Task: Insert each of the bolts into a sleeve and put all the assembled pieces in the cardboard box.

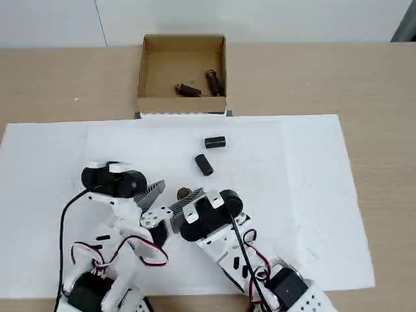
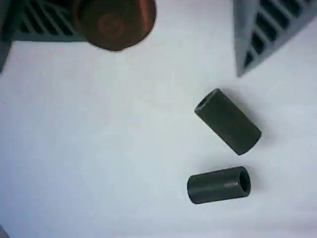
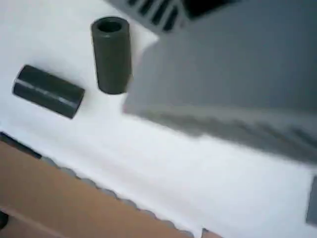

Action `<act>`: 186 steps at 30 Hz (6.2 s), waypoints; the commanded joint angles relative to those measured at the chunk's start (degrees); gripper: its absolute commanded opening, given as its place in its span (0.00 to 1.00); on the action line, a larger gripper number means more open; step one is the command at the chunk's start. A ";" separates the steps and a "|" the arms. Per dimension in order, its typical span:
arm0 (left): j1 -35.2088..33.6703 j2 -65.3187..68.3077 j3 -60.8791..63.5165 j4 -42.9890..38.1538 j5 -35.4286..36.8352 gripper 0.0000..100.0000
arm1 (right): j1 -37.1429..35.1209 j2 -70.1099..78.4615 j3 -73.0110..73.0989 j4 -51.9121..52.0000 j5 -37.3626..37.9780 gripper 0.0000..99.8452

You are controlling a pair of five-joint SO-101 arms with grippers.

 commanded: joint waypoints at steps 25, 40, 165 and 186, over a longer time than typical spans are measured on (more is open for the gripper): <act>-24.18 -0.44 5.76 0.18 -17.49 0.01 | 27.74 -0.13 -5.19 12.44 -8.09 0.00; -24.26 -0.44 10.33 6.24 -17.85 0.01 | 30.55 0.40 -20.66 14.99 -8.18 0.00; -24.26 -0.44 11.56 5.89 -17.41 0.01 | 23.78 113.54 -137.76 58.59 2.81 0.00; -24.26 -0.44 11.56 5.89 -17.41 0.01 | 19.12 95.43 -91.34 44.44 0.09 0.05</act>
